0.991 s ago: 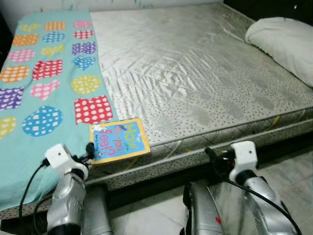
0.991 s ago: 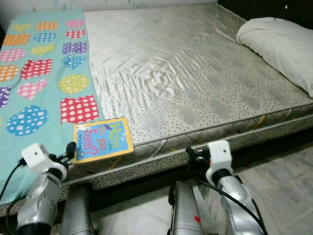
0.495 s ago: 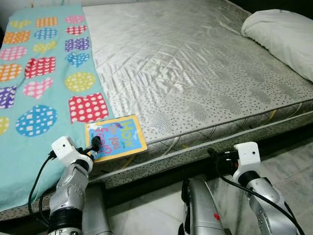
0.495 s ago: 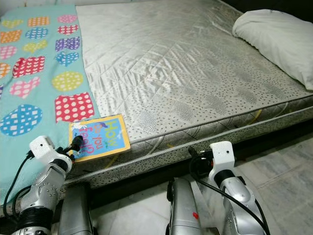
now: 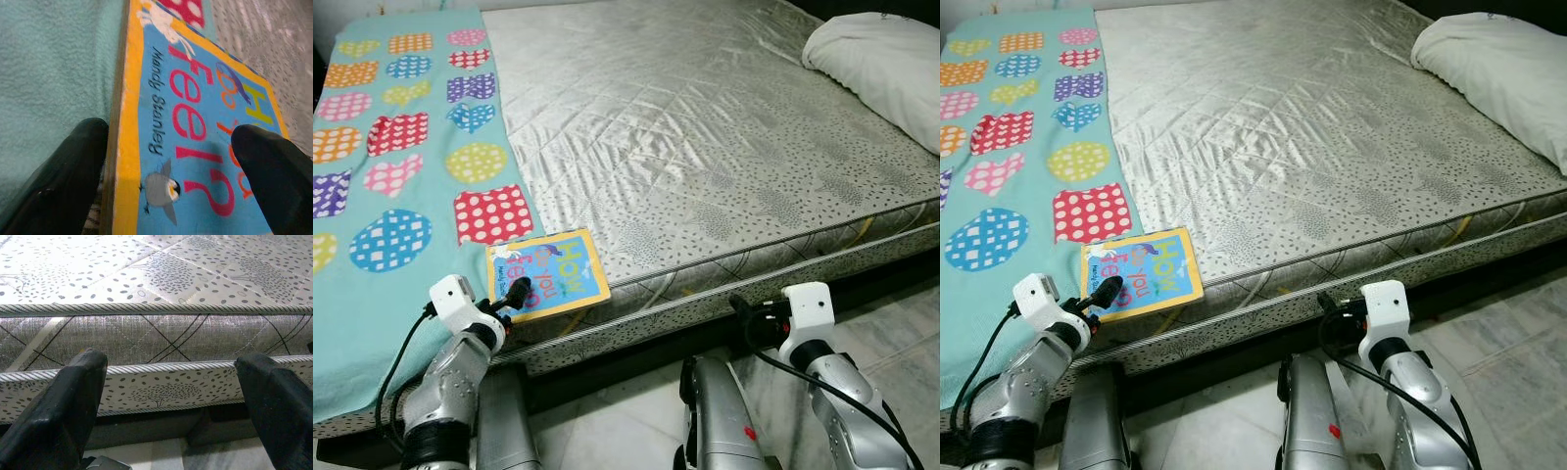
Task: Clean up the room
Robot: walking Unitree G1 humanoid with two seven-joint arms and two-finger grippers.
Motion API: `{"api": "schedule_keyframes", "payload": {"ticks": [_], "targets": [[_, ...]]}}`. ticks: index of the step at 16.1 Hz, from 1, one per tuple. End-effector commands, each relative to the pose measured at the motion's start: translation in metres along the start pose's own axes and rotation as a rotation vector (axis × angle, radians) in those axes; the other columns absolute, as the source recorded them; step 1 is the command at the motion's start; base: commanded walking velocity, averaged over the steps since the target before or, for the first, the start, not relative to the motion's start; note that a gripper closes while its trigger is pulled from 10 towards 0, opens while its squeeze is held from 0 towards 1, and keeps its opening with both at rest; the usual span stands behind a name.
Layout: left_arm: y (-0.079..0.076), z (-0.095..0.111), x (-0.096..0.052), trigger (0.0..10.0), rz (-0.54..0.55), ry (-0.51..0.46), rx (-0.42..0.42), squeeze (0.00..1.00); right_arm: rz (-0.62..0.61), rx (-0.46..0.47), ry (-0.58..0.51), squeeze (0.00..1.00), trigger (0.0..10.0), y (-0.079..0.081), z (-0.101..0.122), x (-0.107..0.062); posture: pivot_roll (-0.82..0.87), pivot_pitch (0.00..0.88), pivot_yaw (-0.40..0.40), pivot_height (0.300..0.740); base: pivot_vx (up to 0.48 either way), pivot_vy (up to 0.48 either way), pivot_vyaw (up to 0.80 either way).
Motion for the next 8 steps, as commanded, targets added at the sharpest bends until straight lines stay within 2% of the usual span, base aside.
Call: {"api": "schedule_keyframes", "payload": {"ticks": [1,2,3,4,8], "targets": [[-0.0112,-0.0269,-0.0038,10.0,-0.072,0.106,-0.055,0.00,-0.010,-0.007,-0.014,0.00,10.0,-0.0011,0.0038,0.0014,-0.18,0.114,-0.034,0.509,0.000,0.000,0.00],[-0.0131,-0.0267,-0.0046,8.2,-0.086,0.106,-0.076,0.00,-0.010,-0.008,-0.015,0.00,10.0,-0.0010,0.0041,0.0018,-0.18,0.114,-0.034,0.509,0.000,0.000,0.00],[-0.0175,-0.0288,-0.0066,0.6,-0.126,0.127,-0.095,0.00,-0.011,-0.009,-0.020,0.00,10.0,-0.0005,0.0052,0.0031,-0.18,0.109,-0.034,0.509,0.000,0.000,0.00],[-0.0183,-0.0298,-0.0071,0.0,-0.135,0.135,-0.102,0.00,-0.012,-0.010,-0.022,0.00,10.0,-0.0005,0.0057,0.0036,-0.18,0.108,-0.033,0.509,0.000,0.000,0.00],[-0.0136,-0.0211,-0.0082,0.0,-0.131,0.094,-0.127,0.00,-0.019,-0.013,-0.031,0.00,10.0,-0.0007,0.0068,0.0049,-0.18,0.103,-0.030,0.509,0.000,0.000,0.00]]}}
Point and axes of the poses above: a point about 5 cm out from each wrist's last joint towards the gripper, its own x axis pointing out of the wrist towards the gripper, its own z axis along the axis of the wrist's last joint, y = z × x, the point moved 6 cm from there along x, pointing out of the wrist towards the gripper, and after that the axes turned 13 degrees about x, right-handed, at the moved point
